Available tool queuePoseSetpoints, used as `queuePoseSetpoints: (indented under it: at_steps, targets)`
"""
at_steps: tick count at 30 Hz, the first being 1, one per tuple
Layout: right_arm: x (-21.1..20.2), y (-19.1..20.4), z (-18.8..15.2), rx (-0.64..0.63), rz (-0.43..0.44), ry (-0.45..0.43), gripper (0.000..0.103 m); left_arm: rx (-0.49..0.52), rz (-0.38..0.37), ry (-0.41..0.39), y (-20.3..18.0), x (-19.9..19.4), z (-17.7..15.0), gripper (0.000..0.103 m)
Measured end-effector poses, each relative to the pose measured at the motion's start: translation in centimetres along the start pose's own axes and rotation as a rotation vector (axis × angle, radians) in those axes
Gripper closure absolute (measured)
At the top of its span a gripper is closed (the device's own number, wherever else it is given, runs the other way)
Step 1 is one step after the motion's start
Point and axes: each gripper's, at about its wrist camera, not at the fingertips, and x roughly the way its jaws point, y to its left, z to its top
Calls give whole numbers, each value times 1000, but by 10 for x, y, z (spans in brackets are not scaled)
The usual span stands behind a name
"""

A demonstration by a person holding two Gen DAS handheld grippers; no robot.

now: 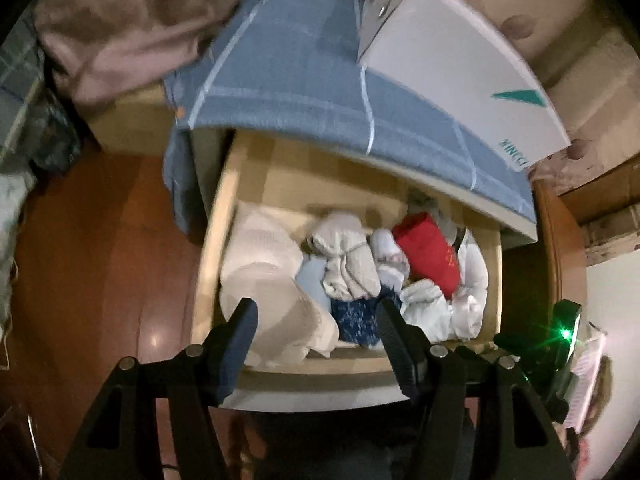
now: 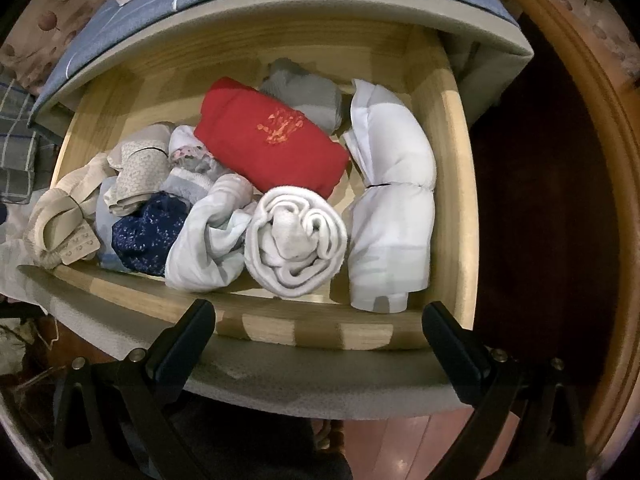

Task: Take underwear out of drawer
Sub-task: 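Lower the left gripper onto the beige rolled underwear while the right gripper reaches the white bundle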

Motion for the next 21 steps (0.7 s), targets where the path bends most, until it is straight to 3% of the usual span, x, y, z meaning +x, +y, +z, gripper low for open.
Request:
queuePoseSetpoints:
  at_steps: [6,10,15,21]
  targets:
    - [1,1,3,-28,3,19,1,-3,77,91,1,31,4,40]
    - [1,3,4,-39,-2,23,1,-8,140,101,7,36,5,40]
    - [3,1,4,-20,17,24,1,-56,180,168,14,48,8,40]
    - [3,0,4,-29,11,23,1,-40,254,171,8,62,15,32]
